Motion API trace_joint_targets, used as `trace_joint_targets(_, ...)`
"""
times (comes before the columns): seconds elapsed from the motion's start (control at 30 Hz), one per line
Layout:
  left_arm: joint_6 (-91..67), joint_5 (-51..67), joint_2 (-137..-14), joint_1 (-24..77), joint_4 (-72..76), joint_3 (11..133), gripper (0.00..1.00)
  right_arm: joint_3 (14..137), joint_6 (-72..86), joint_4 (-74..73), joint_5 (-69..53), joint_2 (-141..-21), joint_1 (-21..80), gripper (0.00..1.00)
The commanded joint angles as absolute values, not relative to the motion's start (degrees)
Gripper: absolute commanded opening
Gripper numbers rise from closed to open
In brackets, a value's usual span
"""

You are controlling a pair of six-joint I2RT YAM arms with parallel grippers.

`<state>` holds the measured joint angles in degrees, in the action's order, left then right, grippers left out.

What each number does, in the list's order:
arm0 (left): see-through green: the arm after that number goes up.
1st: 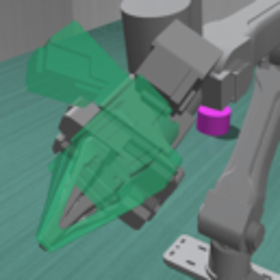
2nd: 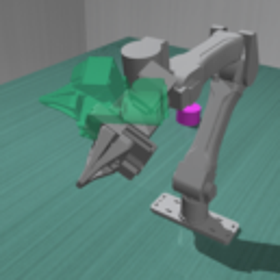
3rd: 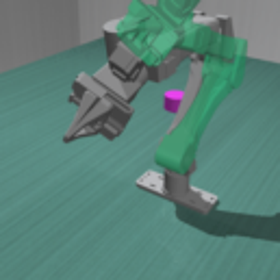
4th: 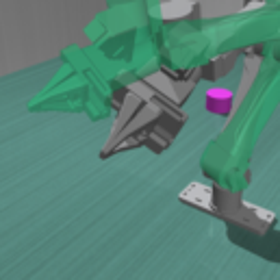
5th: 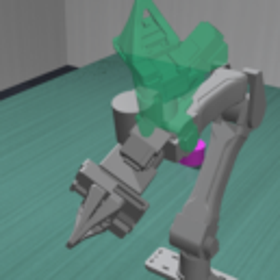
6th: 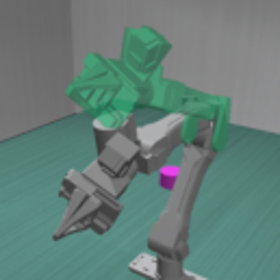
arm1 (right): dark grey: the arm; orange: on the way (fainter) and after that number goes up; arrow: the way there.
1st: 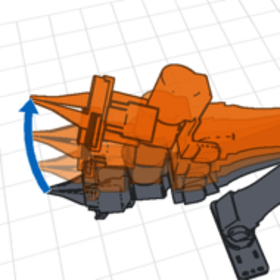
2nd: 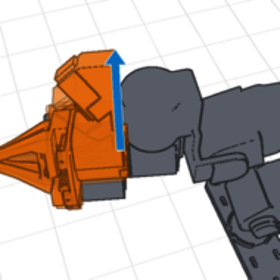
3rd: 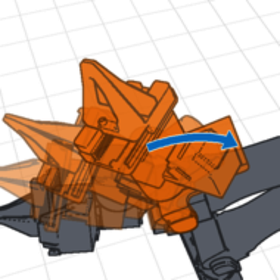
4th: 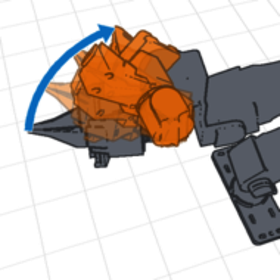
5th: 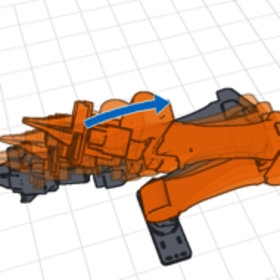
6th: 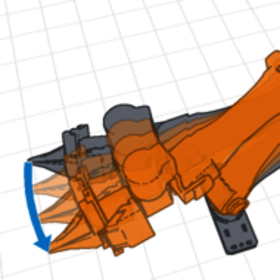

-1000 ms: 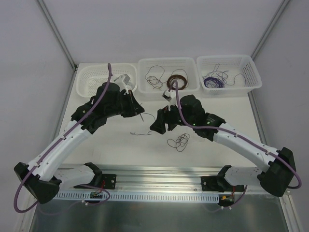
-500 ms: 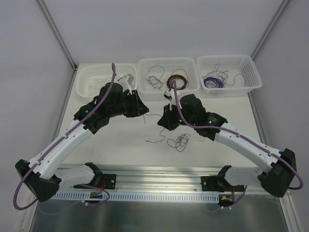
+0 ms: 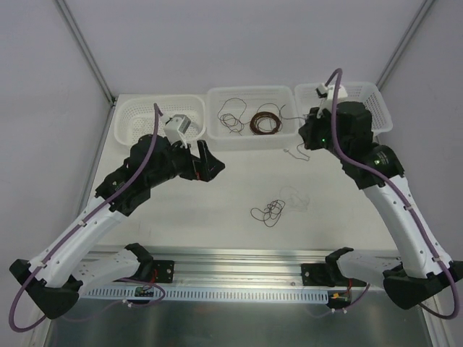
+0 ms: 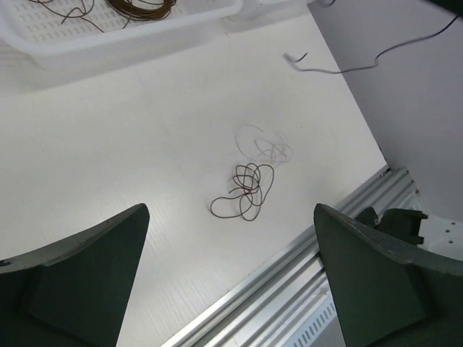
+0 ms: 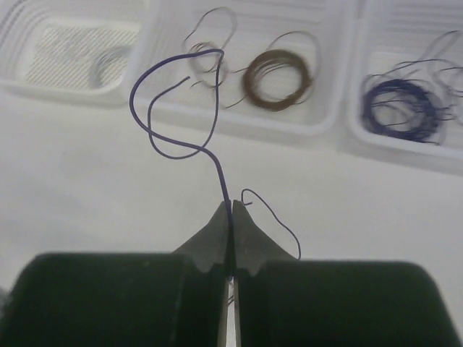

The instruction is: Untangle the cables

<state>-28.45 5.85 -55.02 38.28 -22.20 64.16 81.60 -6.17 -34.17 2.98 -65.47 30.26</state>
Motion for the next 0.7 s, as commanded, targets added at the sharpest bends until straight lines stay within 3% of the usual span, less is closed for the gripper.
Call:
trace_joint_targets(0.0,-21.5,2.0,-53.9,38.5,-19.9,60.4,0.99,87.5,-10.1,-37.8,9.5,-65.8,23.5,0.01)
trace_joint_targets(0.33,-8.9,-11.1,-54.5,38.2,-19.3,50.1,0.99,93.8,-16.8,-19.7,8.1,-77.0,2.2,0.01)
trace_joint_targets(0.43,-8.0,-16.5,-56.2,38.1,-18.5,47.2,0.99,99.6,-18.7,-17.8,5.9,-84.0,-1.4,0.01)
trace_joint_targets(0.67,-6.9,-16.7,-61.8,38.1,-16.8,46.6,0.99,110.6,-21.4,-15.5,4.2,-101.4,-7.1,0.01)
